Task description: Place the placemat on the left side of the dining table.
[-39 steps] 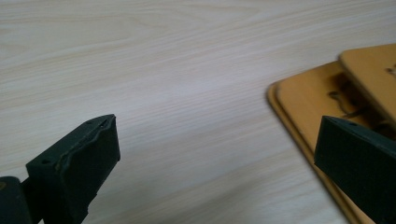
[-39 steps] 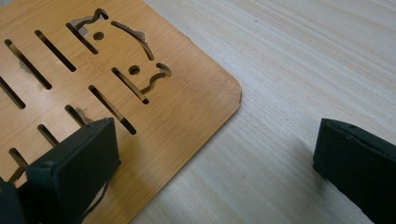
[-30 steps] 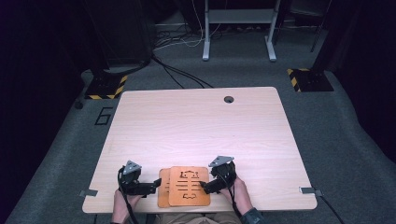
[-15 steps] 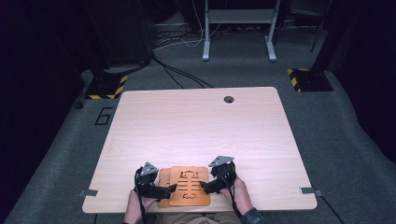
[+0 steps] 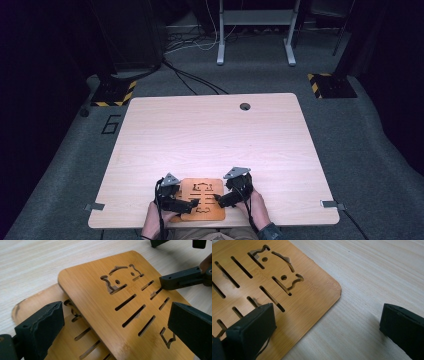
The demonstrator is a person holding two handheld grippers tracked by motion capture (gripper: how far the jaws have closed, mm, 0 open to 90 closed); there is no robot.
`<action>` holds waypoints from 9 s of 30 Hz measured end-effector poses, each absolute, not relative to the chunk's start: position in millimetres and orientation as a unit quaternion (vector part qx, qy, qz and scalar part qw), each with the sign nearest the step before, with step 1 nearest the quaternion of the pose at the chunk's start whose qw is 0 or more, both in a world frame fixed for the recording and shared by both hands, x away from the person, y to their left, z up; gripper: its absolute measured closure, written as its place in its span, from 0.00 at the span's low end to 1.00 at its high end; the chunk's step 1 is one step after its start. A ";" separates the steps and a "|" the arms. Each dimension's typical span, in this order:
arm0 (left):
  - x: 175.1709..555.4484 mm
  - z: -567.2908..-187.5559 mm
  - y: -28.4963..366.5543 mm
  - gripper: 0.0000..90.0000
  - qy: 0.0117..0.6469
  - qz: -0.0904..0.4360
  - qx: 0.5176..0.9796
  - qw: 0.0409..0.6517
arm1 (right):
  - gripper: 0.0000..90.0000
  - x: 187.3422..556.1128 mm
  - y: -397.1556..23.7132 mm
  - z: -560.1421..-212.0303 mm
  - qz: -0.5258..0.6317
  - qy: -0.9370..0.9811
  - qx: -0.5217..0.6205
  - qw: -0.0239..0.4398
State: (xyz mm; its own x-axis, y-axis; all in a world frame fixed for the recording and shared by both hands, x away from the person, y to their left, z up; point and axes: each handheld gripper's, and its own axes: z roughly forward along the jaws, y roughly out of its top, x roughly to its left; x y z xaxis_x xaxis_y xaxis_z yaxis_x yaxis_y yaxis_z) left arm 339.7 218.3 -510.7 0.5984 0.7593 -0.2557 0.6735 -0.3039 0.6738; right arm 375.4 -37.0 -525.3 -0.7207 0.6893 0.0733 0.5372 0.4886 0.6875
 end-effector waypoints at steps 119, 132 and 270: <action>348.8 -435.0 239.9 0.95 0.445 -0.012 0.691 0.570 | 0.05 374.4 -188.7 -527.7 0.320 0.776 0.487 0.243; 353.8 -427.1 259.2 0.95 0.459 0.008 0.682 0.569 | 0.05 377.9 -193.3 -529.0 0.332 0.772 0.498 0.215; 495.9 -449.1 401.4 0.70 0.635 0.142 0.683 0.331 | 0.05 377.6 -193.7 -529.1 0.329 0.767 0.506 0.220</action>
State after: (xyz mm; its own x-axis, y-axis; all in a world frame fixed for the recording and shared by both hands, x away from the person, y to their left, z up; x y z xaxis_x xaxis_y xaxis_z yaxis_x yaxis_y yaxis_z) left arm 495.9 401.4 -449.1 0.1528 0.9620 -0.2263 0.7745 0.0256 0.6320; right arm 377.6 -193.7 -529.1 -0.3914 0.9202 -0.0043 0.6311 0.2718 0.7265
